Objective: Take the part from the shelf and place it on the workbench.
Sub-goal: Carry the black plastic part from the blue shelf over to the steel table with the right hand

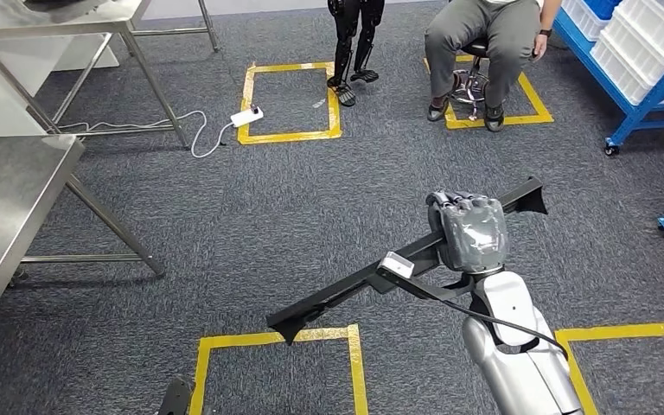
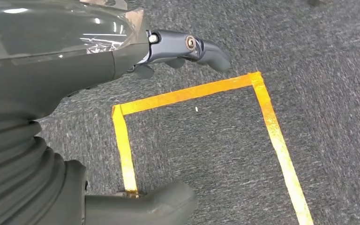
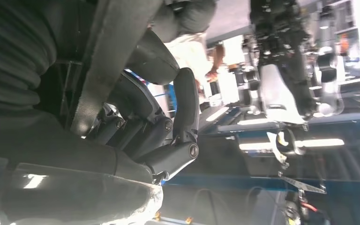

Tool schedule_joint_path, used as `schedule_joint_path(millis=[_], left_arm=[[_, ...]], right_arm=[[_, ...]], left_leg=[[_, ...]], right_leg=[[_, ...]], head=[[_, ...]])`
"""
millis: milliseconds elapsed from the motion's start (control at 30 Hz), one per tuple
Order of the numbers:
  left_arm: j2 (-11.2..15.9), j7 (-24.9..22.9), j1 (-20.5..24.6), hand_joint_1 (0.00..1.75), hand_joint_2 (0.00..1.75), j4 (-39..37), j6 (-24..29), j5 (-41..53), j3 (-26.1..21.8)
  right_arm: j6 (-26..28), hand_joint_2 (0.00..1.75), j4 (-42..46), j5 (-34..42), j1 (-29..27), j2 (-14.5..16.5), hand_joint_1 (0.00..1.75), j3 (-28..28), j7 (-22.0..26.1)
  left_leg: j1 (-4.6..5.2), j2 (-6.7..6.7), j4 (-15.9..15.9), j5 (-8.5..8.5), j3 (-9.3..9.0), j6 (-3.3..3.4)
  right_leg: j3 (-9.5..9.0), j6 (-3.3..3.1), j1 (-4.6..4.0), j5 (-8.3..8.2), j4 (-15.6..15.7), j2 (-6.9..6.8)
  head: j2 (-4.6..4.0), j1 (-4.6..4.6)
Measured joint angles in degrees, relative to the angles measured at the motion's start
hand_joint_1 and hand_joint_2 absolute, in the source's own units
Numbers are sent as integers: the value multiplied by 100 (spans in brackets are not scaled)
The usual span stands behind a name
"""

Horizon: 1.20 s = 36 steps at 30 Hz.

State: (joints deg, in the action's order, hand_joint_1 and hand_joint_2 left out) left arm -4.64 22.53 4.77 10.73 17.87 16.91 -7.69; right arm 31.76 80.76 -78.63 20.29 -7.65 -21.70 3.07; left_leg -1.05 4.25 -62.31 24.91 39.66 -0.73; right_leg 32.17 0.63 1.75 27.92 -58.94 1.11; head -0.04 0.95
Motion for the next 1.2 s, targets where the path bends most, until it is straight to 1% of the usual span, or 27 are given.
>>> schedule_joint_path(millis=[33, 67, 100, 133, 167, 233, 300, 333, 400, 433, 500, 533, 567, 633, 667, 700, 767, 800, 833, 867, 900, 933, 1000, 1067, 1133, 1167, 1200], left_arm=[[-2, -1, 7, 0, 175, 1, -3, 4, 0], [-3, -1, 14, 0, 175, 1, -8, 13, 0], [-5, -2, 17, 0, 175, 1, -14, 21, 0], [-8, -3, 16, 0, 175, 1, -19, 30, 0], [-9, -4, 15, 0, 175, 1, -22, 37, 0], [-5, -6, 17, 0, 175, 1, -23, 40, 0], [0, -7, 27, 0, 175, 2, -23, 44, 0], [2, -8, 30, 0, 175, 2, -23, 46, 0], [4, -15, 30, 0, 175, 2, -23, 48, -1], [0, -21, 26, 0, 175, 2, -23, 48, -1], [-3, -33, 34, 0, 175, 2, -22, 42, -5], [-8, -36, 41, 0, 175, 3, -22, 39, -7], [-11, -37, 48, 0, 175, 3, -22, 35, -8], [-26, -37, 40, 0, 175, 2, -22, 29, -9], [-32, -37, 33, 0, 175, 2, -21, 25, -9], [-36, -37, 28, 0, 175, 2, -21, 21, -10], [-36, -36, 28, 0, 175, 3, -21, 15, -12], [-34, -36, 27, 0, 175, 3, -21, 14, -13], [-33, -35, 23, 0, 175, 2, -20, 14, -13], [-32, -35, 14, 0, 175, 2, -19, 14, -13], [-31, -34, -3, 0, 175, 1, -18, 14, -14], [-31, -34, -23, 0, 175, -1, -17, 14, -14], [-31, -34, -44, 0, 175, -1, -15, 14, -14], [-36, -32, -36, 0, 175, 1, -15, 14, -13], [-40, -31, -34, 0, 175, 1, -15, 14, -13], [-42, -30, -36, 0, 175, 1, -15, 14, -14], [-42, -30, -38, 0, 175, 1, -15, 14, -14]], right_arm=[[0, 175, 2, -4, -3, 1, 175, 0, -2], [0, 175, 3, -6, -8, 0, 175, 2, -3], [0, 175, 3, -9, -11, -2, 175, 3, -4], [0, 175, 3, -11, -12, -4, 175, 3, -7], [0, 175, 3, -11, -12, -4, 175, 4, -9], [0, 175, 6, -14, -10, -3, 175, 6, -11], [0, 175, 9, -16, -6, -4, 175, 12, -13], [0, 175, 11, -16, -6, -4, 175, 14, -14], [0, 175, 15, -17, -6, 5, 175, 15, -16], [0, 175, 19, -18, -5, 8, 175, 15, -16], [-2, 175, 28, -19, -4, 7, 175, 27, -16], [-4, 175, 28, -20, -7, 0, 175, 35, -16], [-7, 175, 27, -21, -11, -6, 175, 42, -16], [-18, 175, 25, -25, -18, -16, 175, 48, -16], [-22, 175, 24, -25, -18, -17, 175, 47, -16], [-25, 175, 24, -26, -15, -17, 175, 49, -16], [-26, 175, 23, -26, -8, -20, 175, 52, -15], [-30, 175, 22, -27, -4, -20, 175, 53, -14], [-35, 175, 21, -27, -3, -17, 175, 53, -12], [-42, 175, 20, -29, -1, -12, 175, 52, -10], [-50, 175, 20, -32, 2, -6, 175, 51, -9], [-55, 175, 20, -33, 11, 0, 175, 51, -9], [-63, 175, 20, -34, 33, 10, 175, 52, -7], [-66, 175, 17, -36, 39, 16, 175, 52, -3], [-66, 175, 10, -37, 38, 14, 175, 51, -1], [-66, 175, 6, -36, 38, 14, 175, 51, 0], [-66, 175, 3, -36, 40, 15, 175, 50, 1]], left_leg=[[13, -198, -373, 199, 165, -6], [13, -316, -787, 390, 349, -10], [11, -373, -1129, 520, 499, -6], [12, -397, -1294, 555, 562, 5], [15, -410, -1217, 482, 500, 24], [54, -550, -481, 183, 66, 100], [131, -738, 165, 12, -299, 179], [166, -774, 284, 6, -351, 206], [189, -663, 334, -24, -351, 257], [175, -604, 384, -55, -371, 284], [122, -490, 487, -130, -418, 347], [105, -432, 508, -150, -422, 361], [94, -365, 513, -162, -416, 371], [81, -212, 509, -171, -406, 358], [71, -131, 505, -176, -405, 346], [55, -47, 494, -178, -405, 326], [26, 116, 439, -164, -378, 252], [21, 186, 406, -158, -347, 205], [19, 247, 384, -160, -311, 157], [17, 302, 379, -174, -279, 114], [4, 356, 390, -195, -255, 80], [-5, 337, 382, -196, -235, 53], [-1, 55, 126, -28, -107, 18], [12, -298, -566, 351, 204, 1], [9, -393, -1224, 611, 495, 6], [13, -404, -1289, 599, 507, 23], [24, -420, -1113, 488, 392, 51]], right_leg=[[-1, -42, -40, 1, -1, -75], [2, -74, -76, 5, -1, -154], [5, -88, -109, 9, -2, -234], [7, -96, -136, 14, -2, -312], [6, -102, -156, 18, -2, -383], [-8, -117, -188, 30, -1, -517], [-11, -116, -230, 44, -2, -634], [-9, -111, -240, 48, 1, -687], [-18, -89, -248, 55, 18, -783], [-9, -72, -245, 77, -2, -734], [126, -52, -224, 239, -308, -442], [281, -52, -195, 378, -629, -269], [467, -50, -173, 531, -1020, -174], [757, 7, -124, 688, -1585, -134], [768, 65, -98, 637, -1581, -130], [662, 140, -63, 492, -1333, -109], [296, 272, 17, 151, -524, 83], [160, 284, 40, 40, -226, 175], [96, 260, 45, -5, -78, 240], [90, 208, 27, -7, -58, 238], [91, 153, 20, -24, -59, 169], [92, 113, 18, -38, -54, 111], [88, 17, 11, -62, -39, -13], [93, -57, -40, -59, -36, -141], [101, -80, -95, -50, -37, -292], [103, -87, -116, -45, -37, -367], [99, -93, -133, -40, -37, -439]], head=[[0, 11], [0, 19], [0, 18], [0, 18], [0, 19], [0, 19], [0, 16], [0, 17], [0, 24], [0, 21], [0, 16], [0, 9], [0, 8], [0, 4], [0, 6], [0, 6], [0, 1], [0, -1], [0, 4], [0, 6], [0, 13], [0, 17], [0, 48], [0, 79], [0, 81], [0, 82], [0, 83]])
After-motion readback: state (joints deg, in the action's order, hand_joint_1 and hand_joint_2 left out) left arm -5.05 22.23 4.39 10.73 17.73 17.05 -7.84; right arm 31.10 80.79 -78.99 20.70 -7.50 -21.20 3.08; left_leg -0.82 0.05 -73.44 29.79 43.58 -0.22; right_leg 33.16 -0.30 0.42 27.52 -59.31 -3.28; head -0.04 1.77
